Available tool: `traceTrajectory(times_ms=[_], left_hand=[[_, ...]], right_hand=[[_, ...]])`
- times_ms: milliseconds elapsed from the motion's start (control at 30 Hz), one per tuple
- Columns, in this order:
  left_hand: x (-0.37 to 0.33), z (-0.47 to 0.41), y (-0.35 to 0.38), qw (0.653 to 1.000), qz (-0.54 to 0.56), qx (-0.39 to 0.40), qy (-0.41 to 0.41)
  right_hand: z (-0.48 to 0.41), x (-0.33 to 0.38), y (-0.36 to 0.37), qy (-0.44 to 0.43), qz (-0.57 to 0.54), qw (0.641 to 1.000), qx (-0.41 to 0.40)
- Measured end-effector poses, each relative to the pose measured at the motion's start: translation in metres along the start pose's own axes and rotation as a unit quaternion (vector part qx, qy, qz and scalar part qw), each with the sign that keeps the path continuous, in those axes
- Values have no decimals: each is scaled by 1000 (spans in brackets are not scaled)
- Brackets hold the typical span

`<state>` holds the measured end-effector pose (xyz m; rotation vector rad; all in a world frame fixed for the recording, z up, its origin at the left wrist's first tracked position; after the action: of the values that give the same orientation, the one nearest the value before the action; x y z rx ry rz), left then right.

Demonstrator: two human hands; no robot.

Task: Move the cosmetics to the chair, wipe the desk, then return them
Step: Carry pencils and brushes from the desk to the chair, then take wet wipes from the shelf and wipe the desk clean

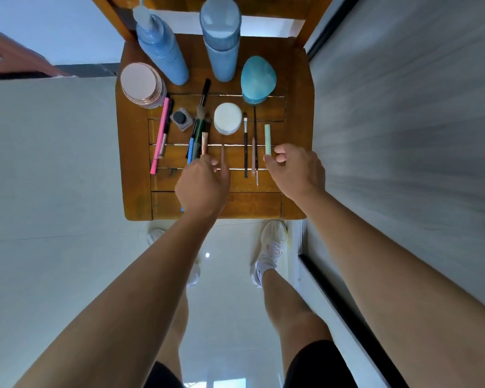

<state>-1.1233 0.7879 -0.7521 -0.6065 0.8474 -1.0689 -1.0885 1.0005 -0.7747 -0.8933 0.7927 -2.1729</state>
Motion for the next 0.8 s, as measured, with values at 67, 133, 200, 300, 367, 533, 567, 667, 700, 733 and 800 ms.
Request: traceTrajectory(times_ms=[67,133,200,300,367,533,567,667,700,733,800], left_hand=[[-5,9,-12,999,0,-20,38],[-13,23,-31,996,-24,-39,80],[-19,37,-59,990,-56,-64,113],[-34,57,-118,978,-92,-102,154],[-47,68,-170,971,-99,-127,174],[-89,121,-349,944,-126,-230,201],[-95,138,-391,935,-128,-260,205],[-98,203,-504,901,-151,-352,204],[-92,225,-535,890,-154,-384,192],[-83,246,-564,883,-149,-408,176],[-70,273,-599,876,-125,-440,152]], right_hand=[[10,5,-10,-17,29,999,-14],[23,12,-30,-28,48,998,-29],[38,27,-57,-48,45,997,-38],[67,65,-115,-98,56,991,-77],[89,99,-167,-133,83,979,-131],[157,196,-288,-219,78,948,-216],[173,220,-310,-242,74,940,-228],[226,294,-375,-313,51,906,-282],[243,318,-391,-336,40,895,-291],[262,344,-406,-365,24,880,-303],[282,379,-431,-409,2,853,-325]])
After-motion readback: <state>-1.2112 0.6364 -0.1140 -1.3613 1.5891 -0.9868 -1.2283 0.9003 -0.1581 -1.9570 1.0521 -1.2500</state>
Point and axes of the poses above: each hand's wrist, its own z-axis away from the middle knuckle, its own y-axis out of the palm, x = y × z, the point moved 9 cm from there along -z, towards the middle knuckle, and after that the axes turned 8 degrees about x, right-handed, at the moved point
